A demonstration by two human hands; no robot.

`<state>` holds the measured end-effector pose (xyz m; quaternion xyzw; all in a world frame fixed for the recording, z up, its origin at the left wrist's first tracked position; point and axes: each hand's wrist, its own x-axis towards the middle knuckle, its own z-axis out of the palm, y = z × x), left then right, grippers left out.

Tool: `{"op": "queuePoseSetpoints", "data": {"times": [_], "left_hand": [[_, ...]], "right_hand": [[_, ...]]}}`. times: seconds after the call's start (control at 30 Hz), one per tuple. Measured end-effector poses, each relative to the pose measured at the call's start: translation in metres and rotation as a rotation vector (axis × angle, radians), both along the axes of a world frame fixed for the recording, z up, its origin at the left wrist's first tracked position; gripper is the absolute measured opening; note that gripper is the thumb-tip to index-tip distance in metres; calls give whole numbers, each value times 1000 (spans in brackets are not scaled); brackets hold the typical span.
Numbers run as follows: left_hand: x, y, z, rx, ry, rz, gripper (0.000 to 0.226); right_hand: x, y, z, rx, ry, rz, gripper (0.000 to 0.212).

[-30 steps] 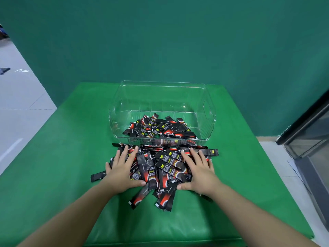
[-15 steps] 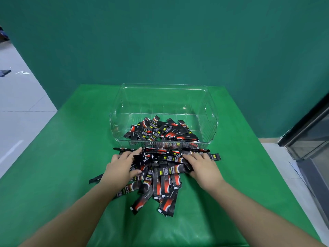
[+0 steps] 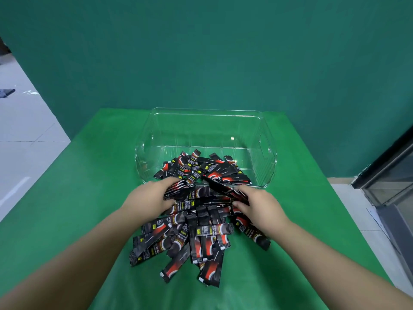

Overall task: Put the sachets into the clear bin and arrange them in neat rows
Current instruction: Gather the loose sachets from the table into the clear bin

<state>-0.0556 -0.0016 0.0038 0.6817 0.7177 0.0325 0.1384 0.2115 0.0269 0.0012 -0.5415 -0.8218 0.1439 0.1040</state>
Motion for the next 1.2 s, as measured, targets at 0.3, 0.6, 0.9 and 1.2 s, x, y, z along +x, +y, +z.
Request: {"op": "queuePoseSetpoints", "data": {"times": [0.3, 0.6, 0.9, 1.2], "left_hand": [[18, 49, 50, 195, -18, -68, 52], [26, 91, 28, 166, 107, -33, 93], [22, 46, 5, 99, -38, -249, 59], [11, -12, -22, 50, -46, -339, 60]], "right_hand": [[-10, 37, 37, 85, 133, -66, 29], [-28, 73, 27, -3, -28, -55, 64], [-10, 29, -10, 170, 33, 129, 62], [-6, -23, -36, -99, -59, 316, 97]]}}
